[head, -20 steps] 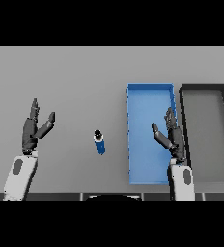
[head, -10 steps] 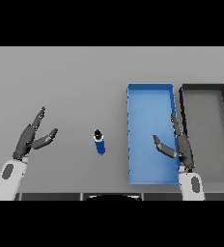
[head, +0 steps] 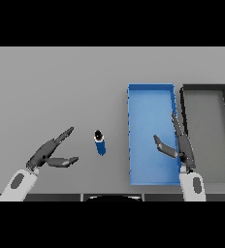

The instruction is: Pick up the blue pipe and place it into the blue bin.

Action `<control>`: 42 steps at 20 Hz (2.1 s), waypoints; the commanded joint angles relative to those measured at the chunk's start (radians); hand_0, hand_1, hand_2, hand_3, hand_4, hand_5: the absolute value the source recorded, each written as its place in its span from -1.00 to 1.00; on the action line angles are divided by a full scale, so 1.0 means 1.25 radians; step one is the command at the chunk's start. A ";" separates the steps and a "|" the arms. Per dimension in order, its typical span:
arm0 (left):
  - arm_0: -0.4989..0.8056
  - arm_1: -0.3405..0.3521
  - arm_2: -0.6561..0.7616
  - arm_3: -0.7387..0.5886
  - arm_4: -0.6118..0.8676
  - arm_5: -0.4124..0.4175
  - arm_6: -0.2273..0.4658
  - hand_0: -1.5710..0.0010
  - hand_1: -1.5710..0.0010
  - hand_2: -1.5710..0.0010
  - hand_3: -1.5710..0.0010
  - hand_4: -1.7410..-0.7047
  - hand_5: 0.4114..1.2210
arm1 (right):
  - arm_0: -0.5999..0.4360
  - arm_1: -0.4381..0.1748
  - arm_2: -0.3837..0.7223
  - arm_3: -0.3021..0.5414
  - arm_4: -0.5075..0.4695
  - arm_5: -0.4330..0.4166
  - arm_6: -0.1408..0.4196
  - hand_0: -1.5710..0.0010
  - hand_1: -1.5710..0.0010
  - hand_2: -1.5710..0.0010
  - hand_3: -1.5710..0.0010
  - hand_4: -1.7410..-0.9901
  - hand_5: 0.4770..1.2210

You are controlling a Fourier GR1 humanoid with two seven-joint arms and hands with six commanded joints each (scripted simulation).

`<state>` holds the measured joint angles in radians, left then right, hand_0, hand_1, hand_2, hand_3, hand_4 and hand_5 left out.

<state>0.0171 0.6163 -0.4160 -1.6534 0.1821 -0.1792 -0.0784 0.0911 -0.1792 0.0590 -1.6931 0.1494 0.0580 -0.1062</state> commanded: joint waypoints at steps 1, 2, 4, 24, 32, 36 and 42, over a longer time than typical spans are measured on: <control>-0.008 -0.015 -0.017 0.010 -0.016 -0.001 0.010 1.00 1.00 1.00 1.00 0.17 -0.84 | 0.000 0.005 0.004 0.002 0.005 -0.003 0.004 1.00 1.00 1.00 1.00 0.49 -0.62; -0.005 -0.028 -0.036 -0.002 -0.029 0.002 0.020 1.00 1.00 1.00 1.00 0.17 -0.87 | 0.000 0.004 0.001 -0.003 -0.001 -0.002 0.010 1.00 1.00 1.00 1.00 0.47 -0.62; -0.021 -0.051 -0.054 0.012 -0.040 -0.002 0.029 1.00 1.00 1.00 1.00 0.16 -0.90 | 0.007 0.011 0.005 -0.002 0.002 -0.004 0.016 1.00 1.00 1.00 1.00 0.45 -0.63; -0.174 -0.321 -0.116 0.259 -0.117 0.049 -0.030 1.00 1.00 0.93 0.95 0.16 -0.78 | 0.038 0.000 -0.007 -0.013 0.000 -0.001 -0.017 1.00 1.00 1.00 1.00 0.41 -0.53; -0.164 -0.379 -0.113 0.271 -0.079 0.050 -0.082 -0.37 -0.47 -0.54 -0.52 -0.69 0.61 | 0.015 -0.002 -0.009 -0.010 -0.010 0.005 0.006 1.00 1.00 1.00 1.00 0.35 -0.51; -0.152 -0.384 -0.129 0.247 -0.112 0.078 -0.081 -0.74 -0.78 -0.81 -0.80 -0.54 0.84 | 0.014 0.004 -0.010 -0.004 -0.020 0.010 0.006 1.00 1.00 1.00 1.00 0.38 -0.57; -0.183 -0.406 -0.100 0.181 -0.107 0.080 -0.091 -0.93 -0.94 -0.95 -0.95 -0.48 0.96 | 0.009 0.007 -0.013 0.008 -0.022 0.009 0.006 1.00 1.00 1.00 1.00 0.37 -0.57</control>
<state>-0.2130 0.1085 -0.5406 -1.4280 0.0475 -0.0799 -0.1951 0.1018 -0.1709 0.0426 -1.6826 0.1223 0.0691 -0.0960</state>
